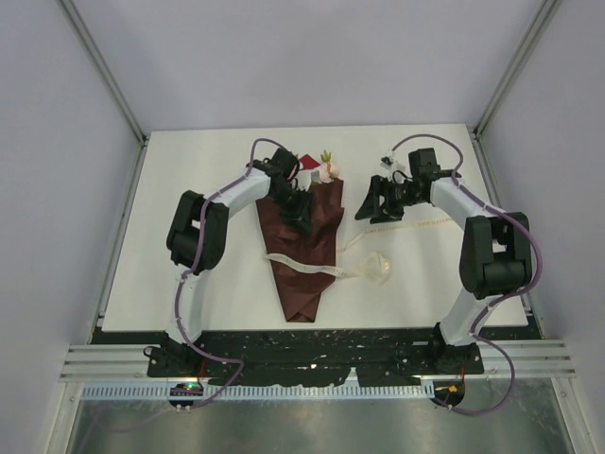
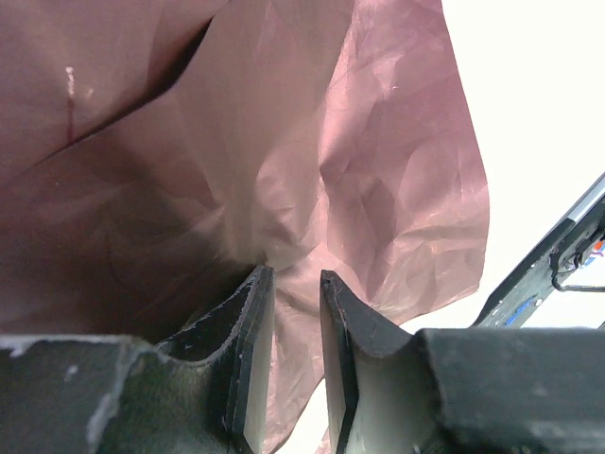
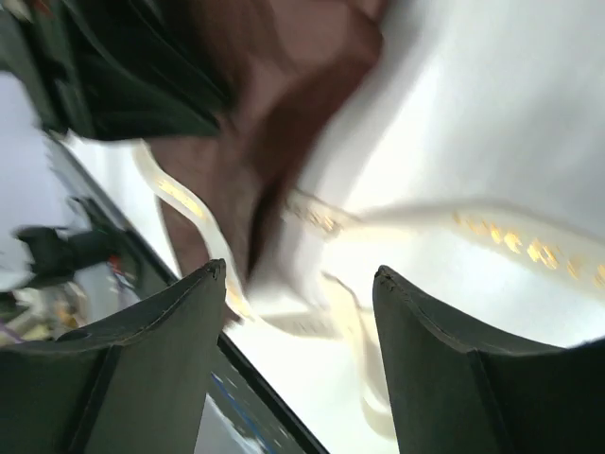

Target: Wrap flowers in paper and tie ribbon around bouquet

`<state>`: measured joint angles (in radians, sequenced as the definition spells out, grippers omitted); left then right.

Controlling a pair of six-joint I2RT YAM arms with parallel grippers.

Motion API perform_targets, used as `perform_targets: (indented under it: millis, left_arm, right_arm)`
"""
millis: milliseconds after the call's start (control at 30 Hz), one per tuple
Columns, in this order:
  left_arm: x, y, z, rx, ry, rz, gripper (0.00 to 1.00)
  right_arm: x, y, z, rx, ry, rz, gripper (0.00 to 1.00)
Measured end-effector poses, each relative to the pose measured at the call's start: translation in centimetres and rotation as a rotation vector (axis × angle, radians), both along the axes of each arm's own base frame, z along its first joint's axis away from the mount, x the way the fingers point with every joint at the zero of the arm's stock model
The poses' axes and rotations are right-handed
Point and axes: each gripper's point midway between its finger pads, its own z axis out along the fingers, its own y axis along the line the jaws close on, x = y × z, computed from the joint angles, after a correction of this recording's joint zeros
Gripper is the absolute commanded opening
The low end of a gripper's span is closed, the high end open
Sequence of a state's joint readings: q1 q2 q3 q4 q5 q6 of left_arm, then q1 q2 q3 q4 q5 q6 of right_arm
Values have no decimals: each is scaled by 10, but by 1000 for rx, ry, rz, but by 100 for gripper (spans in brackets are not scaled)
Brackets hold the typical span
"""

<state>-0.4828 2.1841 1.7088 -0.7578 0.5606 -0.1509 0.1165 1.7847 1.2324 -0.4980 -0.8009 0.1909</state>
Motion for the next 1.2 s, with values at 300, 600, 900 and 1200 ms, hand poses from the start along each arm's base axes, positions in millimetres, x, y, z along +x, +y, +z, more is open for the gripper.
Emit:
perform_targets:
  millis: [300, 600, 900, 1200]
  left_arm:
    - [2, -1, 2, -1, -7, -1, 29]
    - [1, -3, 1, 6, -13, -5, 29]
    - [2, -2, 0, 16, -21, -6, 28]
    - [1, -2, -5, 26, -17, -8, 24]
  right_arm:
    - [-76, -50, -51, -373, 95, 202, 74]
    - [-104, -65, -91, -542, 177, 359, 15]
    - [-37, -74, -36, -493, 9, 259, 6]
    - [71, -125, 69, -423, -315, -15, 5]
